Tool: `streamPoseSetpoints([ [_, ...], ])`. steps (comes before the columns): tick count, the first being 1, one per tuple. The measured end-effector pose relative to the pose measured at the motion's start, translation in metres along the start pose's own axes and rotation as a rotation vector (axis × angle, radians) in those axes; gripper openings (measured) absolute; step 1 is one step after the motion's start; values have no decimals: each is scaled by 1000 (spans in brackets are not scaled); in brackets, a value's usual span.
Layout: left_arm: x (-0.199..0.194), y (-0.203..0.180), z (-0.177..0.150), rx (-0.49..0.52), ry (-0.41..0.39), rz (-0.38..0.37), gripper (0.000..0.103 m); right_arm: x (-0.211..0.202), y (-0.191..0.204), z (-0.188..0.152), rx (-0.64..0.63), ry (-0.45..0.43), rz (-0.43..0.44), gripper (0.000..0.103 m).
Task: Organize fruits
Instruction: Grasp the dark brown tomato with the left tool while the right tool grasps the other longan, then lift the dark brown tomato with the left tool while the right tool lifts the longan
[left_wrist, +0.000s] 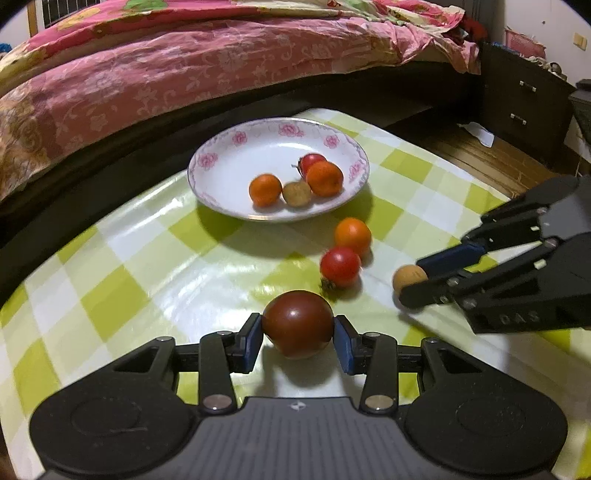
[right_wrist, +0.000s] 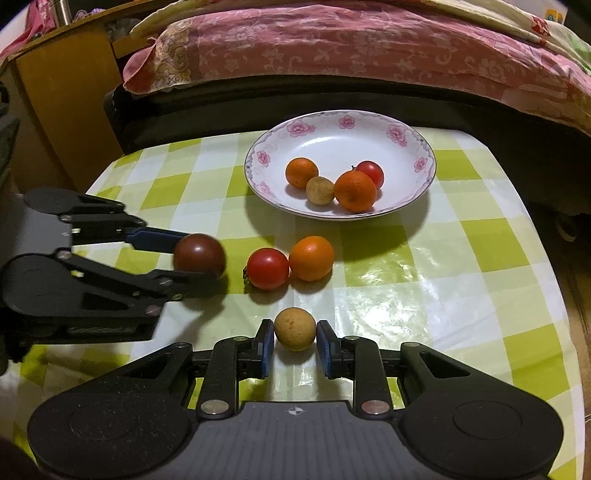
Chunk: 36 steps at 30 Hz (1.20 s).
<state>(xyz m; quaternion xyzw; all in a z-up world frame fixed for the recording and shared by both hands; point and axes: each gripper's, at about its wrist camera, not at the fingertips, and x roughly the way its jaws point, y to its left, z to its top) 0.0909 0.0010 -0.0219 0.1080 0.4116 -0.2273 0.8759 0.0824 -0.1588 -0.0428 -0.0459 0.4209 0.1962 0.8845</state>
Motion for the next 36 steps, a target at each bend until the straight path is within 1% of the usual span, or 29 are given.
streamPoseSetpoints([
  [5, -5, -11, -13, 17, 26, 11, 48, 0, 4, -4, -30, 10, -2, 22],
  [7, -4, -12, -16, 17, 17, 16, 48, 0, 6, -5, -41, 12, -7, 22],
  [11, -2, -11, -14, 8, 8, 14, 49, 1, 7, -6, -54, 14, -13, 23],
  [15, 2, -14, -13, 31, -5, 19, 49, 2, 7, -7, -57, 7, -11, 23],
  [22, 7, -11, -13, 22, 0, 26, 50, 2, 7, -8, -52, 3, -7, 23],
  [28, 8, -13, -12, 36, -5, 31, 50, 1, 7, -8, -53, 2, -8, 23],
  [31, 10, -12, -11, 31, -3, 28, 53, 1, 7, -8, -54, 3, -4, 25],
  [34, 13, -14, -11, 36, 0, 27, 54, 1, 8, -8, -56, 4, 4, 29],
  [36, 13, -13, -11, 34, -3, 26, 54, 1, 9, -8, -65, 2, -1, 29],
])
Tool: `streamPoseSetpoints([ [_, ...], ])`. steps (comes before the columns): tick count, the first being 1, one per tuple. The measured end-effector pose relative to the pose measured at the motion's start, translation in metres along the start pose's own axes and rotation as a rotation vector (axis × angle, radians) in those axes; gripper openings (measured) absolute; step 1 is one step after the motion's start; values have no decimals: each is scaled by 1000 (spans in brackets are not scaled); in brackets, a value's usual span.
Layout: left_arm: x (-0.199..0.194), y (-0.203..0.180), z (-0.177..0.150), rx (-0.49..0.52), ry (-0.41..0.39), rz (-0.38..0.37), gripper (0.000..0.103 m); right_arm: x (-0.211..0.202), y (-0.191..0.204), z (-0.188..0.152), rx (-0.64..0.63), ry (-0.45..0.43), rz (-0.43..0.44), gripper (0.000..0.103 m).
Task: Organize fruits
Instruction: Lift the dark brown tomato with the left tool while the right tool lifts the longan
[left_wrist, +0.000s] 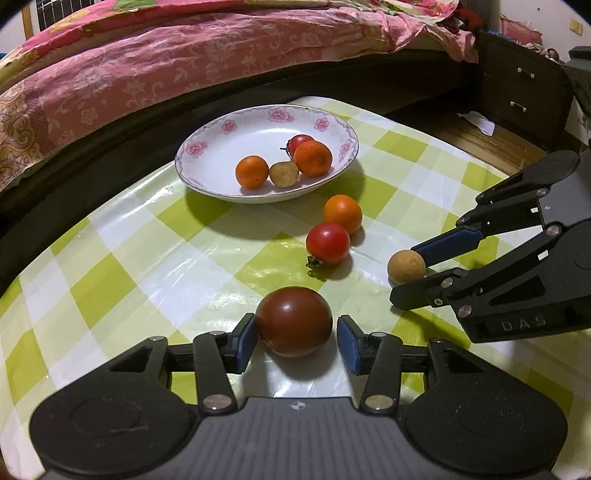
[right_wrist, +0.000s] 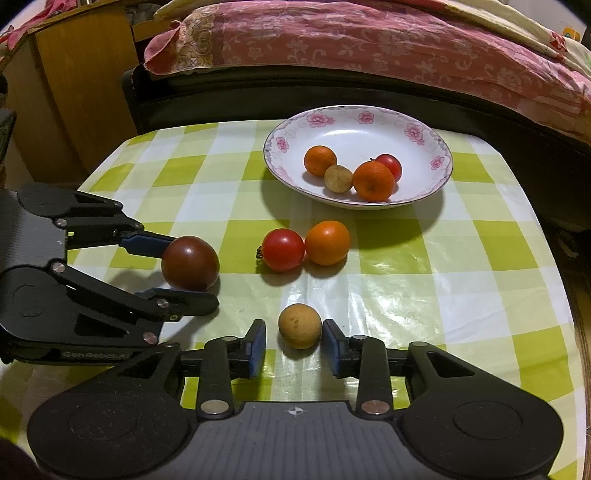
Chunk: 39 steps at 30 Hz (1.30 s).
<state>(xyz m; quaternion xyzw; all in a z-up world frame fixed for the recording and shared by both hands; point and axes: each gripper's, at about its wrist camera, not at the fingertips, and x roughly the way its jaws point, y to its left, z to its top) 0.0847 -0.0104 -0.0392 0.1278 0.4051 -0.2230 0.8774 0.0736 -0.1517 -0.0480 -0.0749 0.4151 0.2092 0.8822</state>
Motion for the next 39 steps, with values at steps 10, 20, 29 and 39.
streamPoseSetpoints([
  [10, -1, -1, -1, -2, 4, -1, 54, -1, 0, 1, -6, 12, -9, 28],
  [20, -1, -1, -3, -3, 4, 3, 54, 0, -2, 0, 3, 10, -7, 28],
  [29, -3, -1, -3, -16, 10, 11, 49, 0, -2, 1, -6, 10, -21, 23],
  [39, -3, -2, -2, -19, 18, 15, 48, 0, -3, 1, 3, 15, -26, 21],
])
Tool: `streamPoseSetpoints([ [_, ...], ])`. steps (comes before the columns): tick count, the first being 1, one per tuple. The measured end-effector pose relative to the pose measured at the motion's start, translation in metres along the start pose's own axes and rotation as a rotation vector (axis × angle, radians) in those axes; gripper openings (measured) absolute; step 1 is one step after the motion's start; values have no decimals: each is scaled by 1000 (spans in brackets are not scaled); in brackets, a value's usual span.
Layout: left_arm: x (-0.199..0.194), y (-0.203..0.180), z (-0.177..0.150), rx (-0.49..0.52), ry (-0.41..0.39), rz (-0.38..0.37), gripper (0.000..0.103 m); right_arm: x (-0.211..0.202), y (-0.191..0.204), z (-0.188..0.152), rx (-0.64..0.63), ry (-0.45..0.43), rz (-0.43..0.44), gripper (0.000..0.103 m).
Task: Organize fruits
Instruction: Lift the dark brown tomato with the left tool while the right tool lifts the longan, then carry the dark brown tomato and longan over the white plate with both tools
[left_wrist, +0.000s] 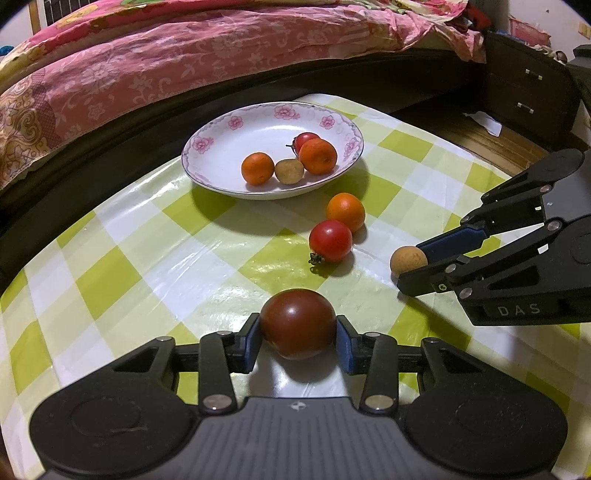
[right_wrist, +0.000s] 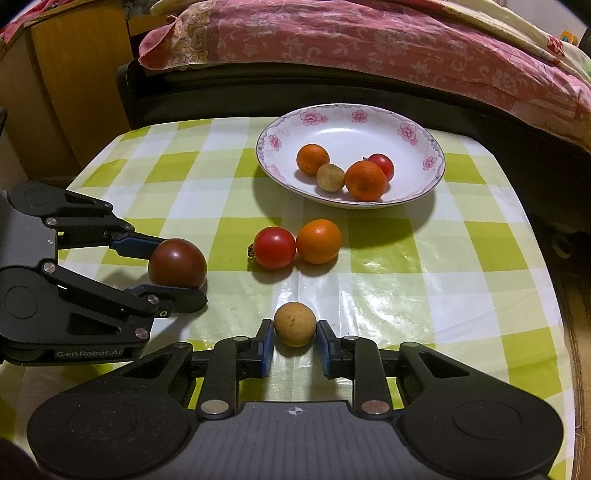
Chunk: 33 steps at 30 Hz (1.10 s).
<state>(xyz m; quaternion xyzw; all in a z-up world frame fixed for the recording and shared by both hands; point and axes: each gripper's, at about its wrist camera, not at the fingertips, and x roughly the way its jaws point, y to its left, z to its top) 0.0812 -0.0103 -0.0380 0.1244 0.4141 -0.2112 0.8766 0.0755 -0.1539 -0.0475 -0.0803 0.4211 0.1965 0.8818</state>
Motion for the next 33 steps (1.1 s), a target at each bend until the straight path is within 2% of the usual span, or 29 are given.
streamPoseSetpoints([
  [33, -15, 0, 42, -19, -103, 22, 48, -20, -2, 22, 40, -96, -3, 21],
])
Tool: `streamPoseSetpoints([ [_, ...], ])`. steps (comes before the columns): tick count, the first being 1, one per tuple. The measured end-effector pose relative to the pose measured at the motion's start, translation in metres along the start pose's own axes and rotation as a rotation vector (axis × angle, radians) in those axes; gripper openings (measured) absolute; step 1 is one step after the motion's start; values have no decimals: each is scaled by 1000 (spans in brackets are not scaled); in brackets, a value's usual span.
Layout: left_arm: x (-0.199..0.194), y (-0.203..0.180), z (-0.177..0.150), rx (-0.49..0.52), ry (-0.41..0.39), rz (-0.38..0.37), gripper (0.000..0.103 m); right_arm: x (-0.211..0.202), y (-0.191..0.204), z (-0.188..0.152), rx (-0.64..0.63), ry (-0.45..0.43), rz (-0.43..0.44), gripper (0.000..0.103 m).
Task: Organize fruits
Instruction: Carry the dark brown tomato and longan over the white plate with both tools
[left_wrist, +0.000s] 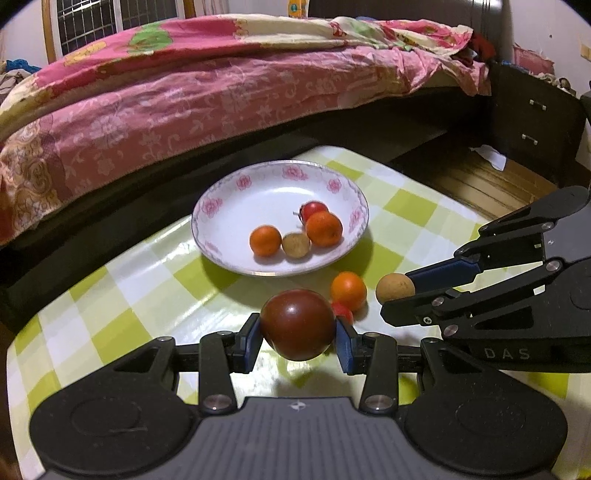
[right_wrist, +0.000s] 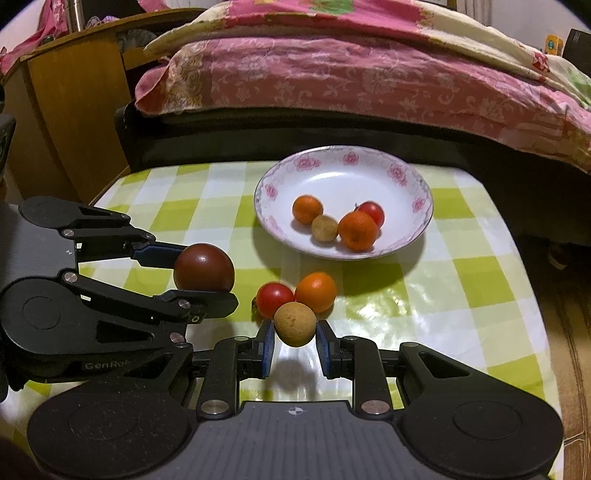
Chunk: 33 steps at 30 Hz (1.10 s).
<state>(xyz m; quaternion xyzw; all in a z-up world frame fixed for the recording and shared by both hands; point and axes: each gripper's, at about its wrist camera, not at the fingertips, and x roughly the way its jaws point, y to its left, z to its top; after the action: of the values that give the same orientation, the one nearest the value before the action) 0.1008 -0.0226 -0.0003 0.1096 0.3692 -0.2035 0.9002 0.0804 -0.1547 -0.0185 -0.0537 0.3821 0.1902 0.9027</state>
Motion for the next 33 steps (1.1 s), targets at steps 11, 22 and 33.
streamPoseSetpoints([
  [11, 5, 2, 12, 0, -16, 11, 48, -2, -7, 11, 11, -38, -22, 21],
  [22, 8, 2, 19, 1, -25, 20, 48, 1, -13, 19, 16, -52, -36, 22],
  [33, 10, 1, 23, 4, -33, 23, 48, -1, -15, 24, 17, -76, -51, 22],
])
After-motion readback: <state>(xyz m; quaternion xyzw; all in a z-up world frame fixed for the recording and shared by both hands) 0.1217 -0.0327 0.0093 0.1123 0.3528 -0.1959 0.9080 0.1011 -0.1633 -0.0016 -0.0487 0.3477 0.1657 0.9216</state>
